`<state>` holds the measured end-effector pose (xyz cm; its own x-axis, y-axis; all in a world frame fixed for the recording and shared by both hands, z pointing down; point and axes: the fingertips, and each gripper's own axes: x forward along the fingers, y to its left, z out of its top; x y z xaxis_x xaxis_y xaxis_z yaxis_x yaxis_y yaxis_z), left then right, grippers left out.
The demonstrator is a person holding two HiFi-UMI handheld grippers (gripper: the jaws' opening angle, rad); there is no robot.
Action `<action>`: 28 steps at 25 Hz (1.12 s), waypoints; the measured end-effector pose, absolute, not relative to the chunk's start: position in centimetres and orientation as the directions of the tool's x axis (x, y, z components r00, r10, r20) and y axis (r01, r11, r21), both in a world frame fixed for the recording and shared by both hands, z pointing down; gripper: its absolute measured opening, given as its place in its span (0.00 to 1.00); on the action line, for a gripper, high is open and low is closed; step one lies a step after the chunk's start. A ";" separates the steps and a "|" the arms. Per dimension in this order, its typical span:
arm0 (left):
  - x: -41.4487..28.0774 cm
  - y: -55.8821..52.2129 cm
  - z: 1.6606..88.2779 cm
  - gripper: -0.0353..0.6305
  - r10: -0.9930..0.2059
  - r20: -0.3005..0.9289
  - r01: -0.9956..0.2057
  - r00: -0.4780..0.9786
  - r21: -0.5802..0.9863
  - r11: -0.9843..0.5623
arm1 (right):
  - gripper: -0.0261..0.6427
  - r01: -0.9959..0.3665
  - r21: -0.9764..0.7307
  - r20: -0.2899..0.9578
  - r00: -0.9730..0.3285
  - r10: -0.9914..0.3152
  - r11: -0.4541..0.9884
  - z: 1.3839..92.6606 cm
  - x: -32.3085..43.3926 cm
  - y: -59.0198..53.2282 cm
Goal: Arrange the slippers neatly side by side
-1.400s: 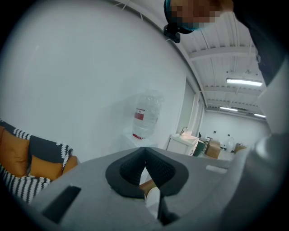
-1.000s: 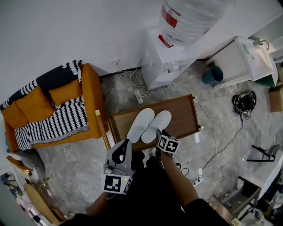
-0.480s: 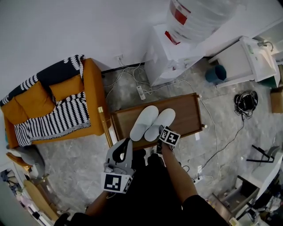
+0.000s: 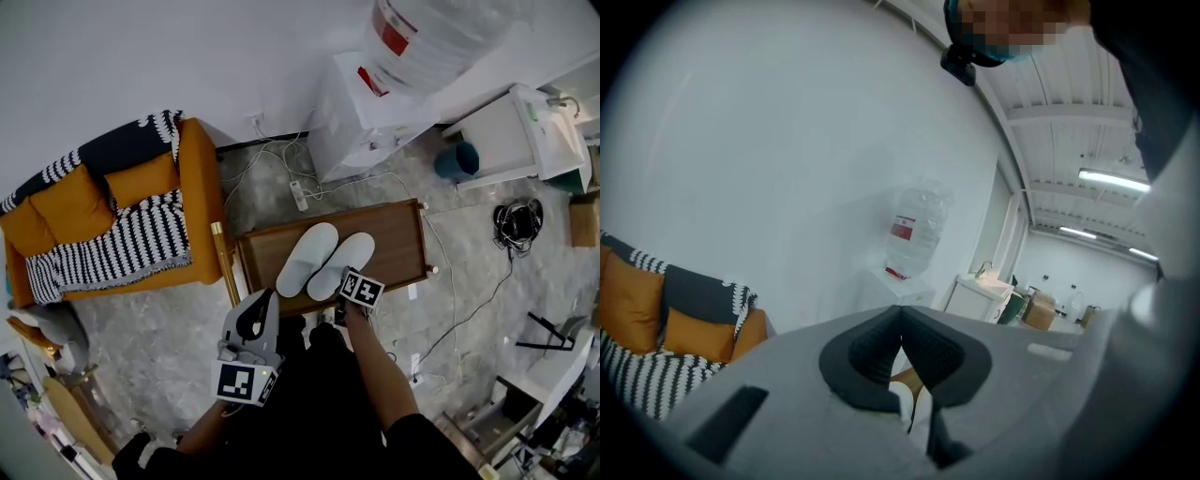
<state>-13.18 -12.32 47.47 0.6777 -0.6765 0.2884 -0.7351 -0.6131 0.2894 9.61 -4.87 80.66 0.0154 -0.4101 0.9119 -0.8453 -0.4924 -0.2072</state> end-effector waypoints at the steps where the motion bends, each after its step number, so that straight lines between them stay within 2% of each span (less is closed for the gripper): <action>1: -13.3 -12.3 47.4 0.07 -0.677 0.287 -0.735 0.678 0.290 -0.613 | 0.09 -0.853 -0.201 0.911 0.017 -0.412 -0.481 80.4 9.6 -4.9; 12: -12.2 -11.0 46.4 0.07 -0.695 0.273 -0.746 0.665 0.293 -0.598 | 0.08 -0.951 -0.137 0.894 0.002 -0.448 -0.277 77.1 11.1 -5.1; 28: -6.7 -8.4 44.9 0.07 -0.781 0.279 -0.823 0.558 0.306 -0.478 | 0.08 -0.988 -0.149 0.890 -0.149 -0.431 0.032 74.9 14.3 -4.0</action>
<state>-6.68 -8.36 44.89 0.5579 -0.7814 0.2795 -0.8232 -0.4785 0.3056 14.34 -3.96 74.87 -0.1485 -0.4312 0.8899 -0.9883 0.0322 -0.1494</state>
